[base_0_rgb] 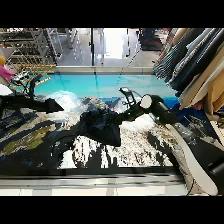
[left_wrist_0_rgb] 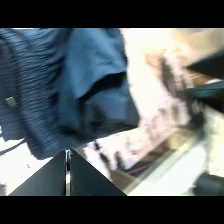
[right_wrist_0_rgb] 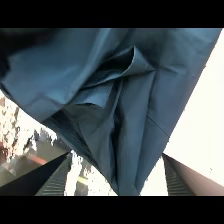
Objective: Fold the clothes and pants, and hang the long-sleeved shirts on hangers.
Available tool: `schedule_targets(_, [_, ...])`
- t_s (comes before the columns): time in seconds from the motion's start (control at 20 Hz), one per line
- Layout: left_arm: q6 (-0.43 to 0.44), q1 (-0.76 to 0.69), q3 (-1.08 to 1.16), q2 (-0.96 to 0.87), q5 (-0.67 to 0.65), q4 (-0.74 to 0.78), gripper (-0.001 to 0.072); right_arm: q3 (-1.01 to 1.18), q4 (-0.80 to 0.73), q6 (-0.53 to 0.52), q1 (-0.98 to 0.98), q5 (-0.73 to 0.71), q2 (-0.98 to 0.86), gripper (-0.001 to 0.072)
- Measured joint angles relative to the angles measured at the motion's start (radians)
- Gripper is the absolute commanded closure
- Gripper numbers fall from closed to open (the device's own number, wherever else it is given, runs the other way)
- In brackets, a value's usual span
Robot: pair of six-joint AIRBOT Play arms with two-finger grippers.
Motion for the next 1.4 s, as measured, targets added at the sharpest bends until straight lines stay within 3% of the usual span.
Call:
schedule_targets(0.4, [0.004,0.0,0.0,0.002,-0.024,-0.089,0.0687,-0.04,0.131,-0.314,-0.005,-0.17,-0.176,0.0014])
schedule_targets(0.45, [0.004,0.0,0.0,0.002,-0.024,-0.092,0.0687,-0.037,0.136,-0.333,0.0,-0.178,-0.188,0.005])
schedule_targets(0.55, [0.004,0.0,0.0,0.002,-0.024,-0.096,0.0687,-0.028,0.144,-0.37,0.019,-0.186,-0.209,0.0368])
schedule_targets(0.6, [0.004,0.0,0.0,0.002,-0.024,-0.096,0.0687,-0.024,0.146,-0.388,0.032,-0.187,-0.214,0.0651])
schedule_targets(0.65, [0.004,0.0,0.0,0.002,-0.024,-0.097,0.0687,-0.014,0.148,-0.406,0.049,-0.186,-0.218,0.0696])
schedule_targets(0.95, [0.004,0.0,0.0,0.002,-0.024,-0.1,0.0687,0.068,0.147,-0.432,0.172,-0.033,-0.161,0.0695])
schedule_targets(1.0, [0.004,0.0,0.0,0.002,-0.024,-0.101,0.0687,0.076,0.147,-0.432,0.195,0.02,-0.143,0.0577])
schedule_targets(1.05, [0.004,0.0,0.0,0.002,-0.024,-0.101,0.0687,0.082,0.151,-0.431,0.218,0.08,-0.125,0.0299])
schedule_targets(1.1, [0.004,0.0,0.0,0.002,-0.024,-0.102,0.0687,0.085,0.157,-0.431,0.238,0.14,-0.11,0.0179])
schedule_targets(1.25, [0.004,0.0,0.0,0.002,-0.024,-0.103,0.0687,0.091,0.141,-0.375,0.253,0.252,-0.069,0.0178])
schedule_targets(1.4, [0.004,0.0,0.0,0.002,-0.043,-0.103,0.0687,0.054,0.08,-0.2,0.158,0.227,-0.042,0.0161])
